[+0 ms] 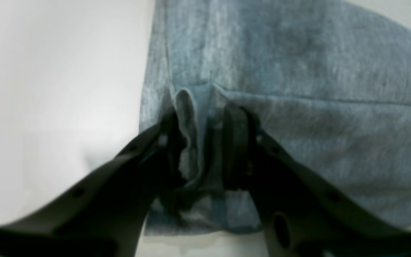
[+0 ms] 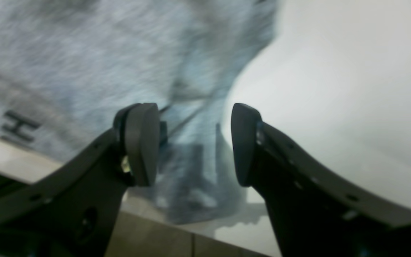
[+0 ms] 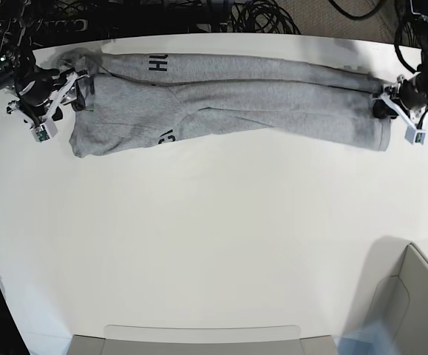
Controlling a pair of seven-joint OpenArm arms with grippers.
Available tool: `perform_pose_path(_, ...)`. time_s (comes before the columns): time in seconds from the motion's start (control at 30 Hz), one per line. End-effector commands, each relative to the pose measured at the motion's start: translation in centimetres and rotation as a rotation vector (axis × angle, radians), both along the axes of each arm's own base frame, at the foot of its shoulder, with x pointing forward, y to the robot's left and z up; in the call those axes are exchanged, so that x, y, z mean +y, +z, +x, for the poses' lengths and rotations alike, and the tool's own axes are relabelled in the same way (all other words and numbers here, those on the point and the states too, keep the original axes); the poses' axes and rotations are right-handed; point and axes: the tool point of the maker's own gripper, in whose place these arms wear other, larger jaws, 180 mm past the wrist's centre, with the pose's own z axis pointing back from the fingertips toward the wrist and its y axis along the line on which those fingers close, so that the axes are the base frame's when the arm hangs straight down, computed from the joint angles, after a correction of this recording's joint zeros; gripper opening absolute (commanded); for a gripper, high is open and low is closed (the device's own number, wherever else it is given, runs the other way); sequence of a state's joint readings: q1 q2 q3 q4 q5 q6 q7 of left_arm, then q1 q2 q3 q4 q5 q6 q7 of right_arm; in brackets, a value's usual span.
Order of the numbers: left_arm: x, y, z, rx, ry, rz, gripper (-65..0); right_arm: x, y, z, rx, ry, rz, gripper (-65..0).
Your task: Fold the T-shirt properly
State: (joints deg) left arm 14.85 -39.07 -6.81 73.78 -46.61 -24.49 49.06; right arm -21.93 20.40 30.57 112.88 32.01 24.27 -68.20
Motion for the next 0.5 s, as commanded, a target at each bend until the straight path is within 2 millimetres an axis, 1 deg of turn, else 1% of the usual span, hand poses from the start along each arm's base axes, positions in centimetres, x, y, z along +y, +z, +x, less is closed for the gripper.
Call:
perform_pose_path(0.0,0.3,-1.8,-2.7,0.119,-0.015,0.039,-44.9,0.2,0.8,0.5,-0.032,0.022,0.0,-32.8)
perform_pose_path(0.07,-0.5,-2.4,-3.0,0.129,-0.04,0.032,-45.7,0.2,0.9,0.8,-0.04,0.021,0.002,-32.8)
perform_pose_path(0.1,-0.8,-2.5,-3.0,0.132,-0.05,0.029,-47.4,0.2,1.0,0.9,-0.043,0.02,0.003,-32.8)
perform_pose_path(0.17,-1.0,-2.8,-3.3,0.14,-0.051,0.026,-55.4,0.2,1.0,0.9,-0.043,0.02,0.005,-32.8)
perform_pose_path(0.23,-0.9,-2.7,-2.5,0.127,-0.042,0.025,-65.0,0.2,1.0,1.0,-0.045,0.02,0.005,-32.8)
perform_pose_path(0.3,0.0,-3.1,-2.2,0.136,-0.008,0.027,-65.0,0.2,1.0,1.0,-0.045,0.02,0.005,-32.8)
perform_pose_path(0.37,1.7,-3.3,-1.9,0.137,0.051,0.032,-65.0,0.2,1.1,1.1,-0.049,0.02,0.005,-32.8)
perform_pose_path(0.43,4.1,-2.2,-1.1,0.084,0.146,0.04,-65.0,0.2,1.3,1.4,-0.058,0.018,0.006,-32.8)
perform_pose_path(0.47,5.4,-1.3,-0.7,0.052,0.193,0.045,-65.0,0.2,1.3,1.4,-0.058,0.018,0.006,-32.8)
